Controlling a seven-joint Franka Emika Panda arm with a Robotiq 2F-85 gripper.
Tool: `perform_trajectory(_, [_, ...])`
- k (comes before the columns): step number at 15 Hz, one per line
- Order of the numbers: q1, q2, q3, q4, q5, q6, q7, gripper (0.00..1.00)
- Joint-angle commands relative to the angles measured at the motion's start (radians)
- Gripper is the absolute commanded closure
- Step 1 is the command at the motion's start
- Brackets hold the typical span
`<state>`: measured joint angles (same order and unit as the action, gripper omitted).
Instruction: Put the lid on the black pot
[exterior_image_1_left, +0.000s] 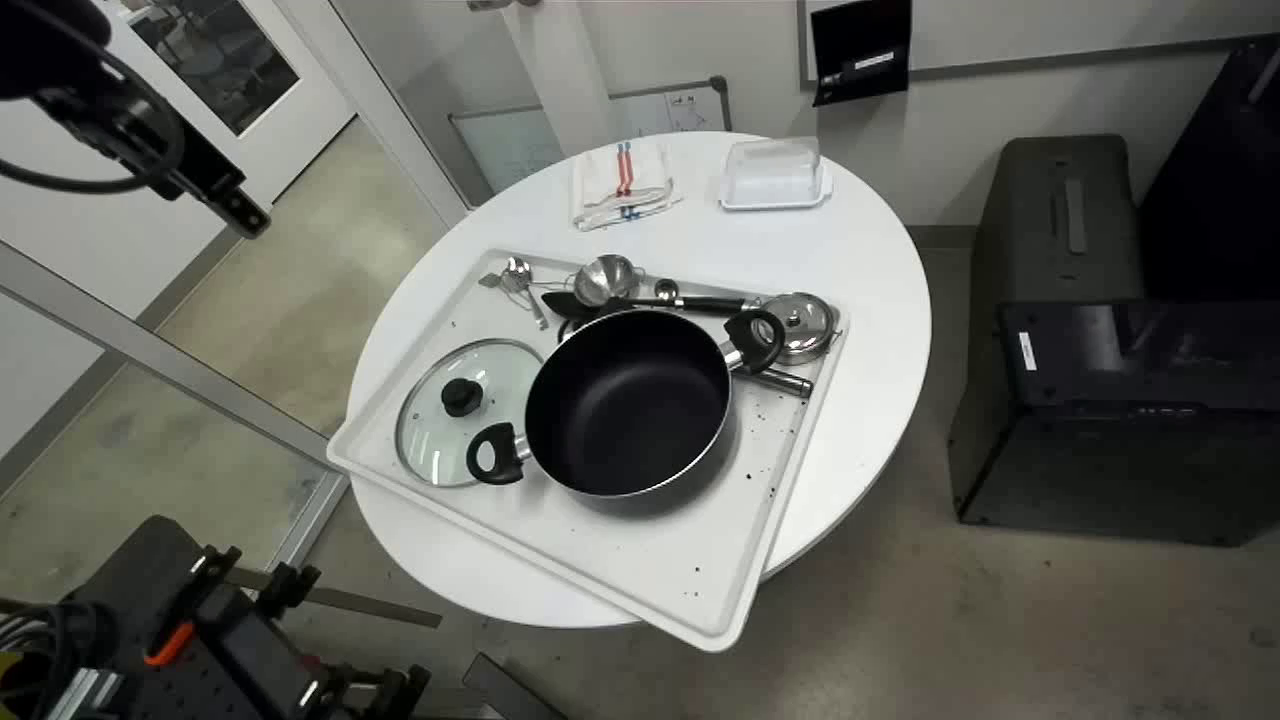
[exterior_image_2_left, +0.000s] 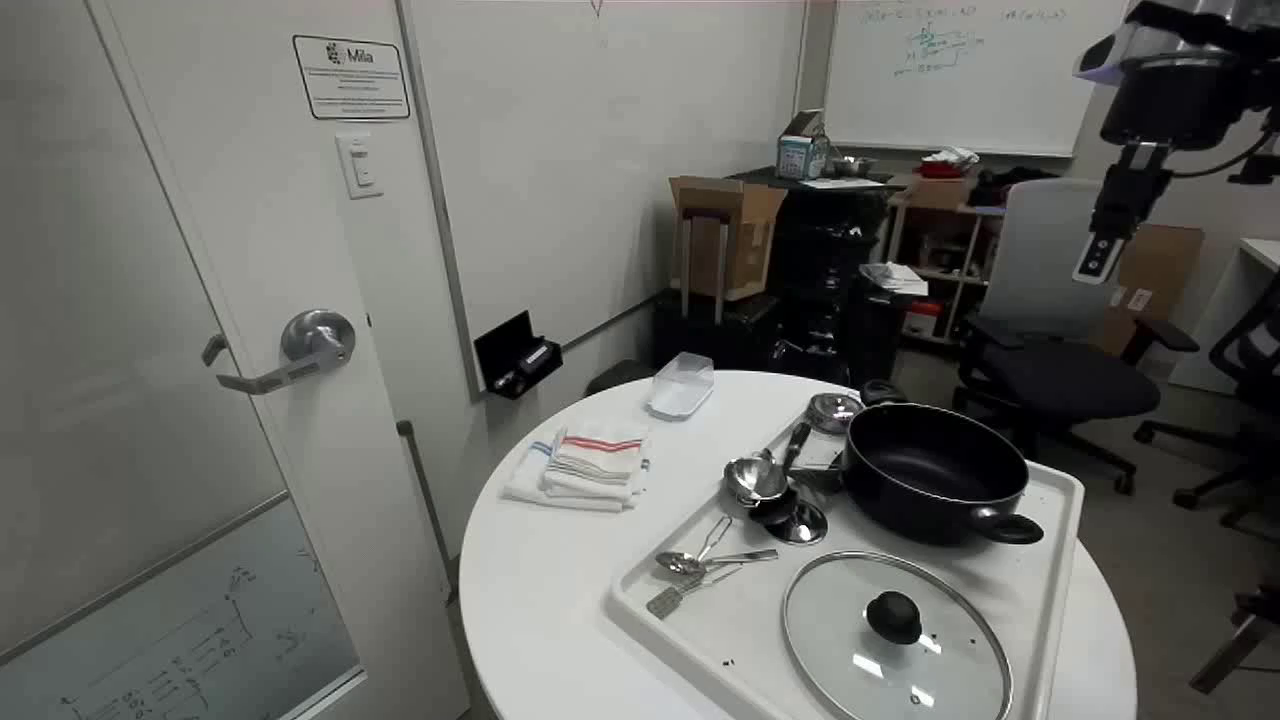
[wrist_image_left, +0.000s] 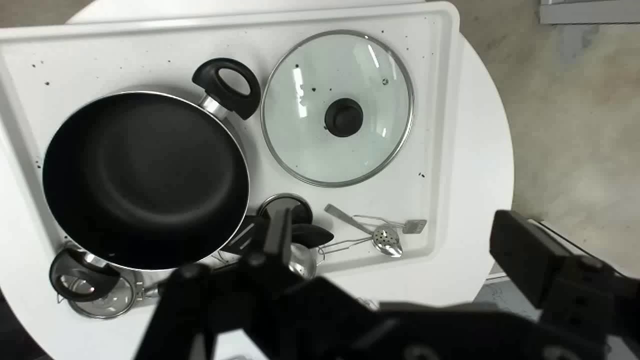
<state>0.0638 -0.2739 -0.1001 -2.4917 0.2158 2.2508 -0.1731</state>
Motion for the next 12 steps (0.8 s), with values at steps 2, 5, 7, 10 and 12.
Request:
perform_trajectory(2, [-0.016,0.0,0.015,0.002,0.005,-0.003,-0.003,0.0])
perform_trajectory(5, [-0.016,0.0,0.015,0.002,0.005,-0.003,-0.003,0.0])
perform_trajectory(7, [-0.016,0.007,0.02,0.003,0.001,0.002,-0.001,0.0])
perform_trajectory(10, [-0.009,0.055,0.039,0.021,-0.007,-0.002,0.003,0.0])
perform_trajectory(12, [-0.004,0.095,0.057,0.029,-0.014,0.003,0.009,0.0])
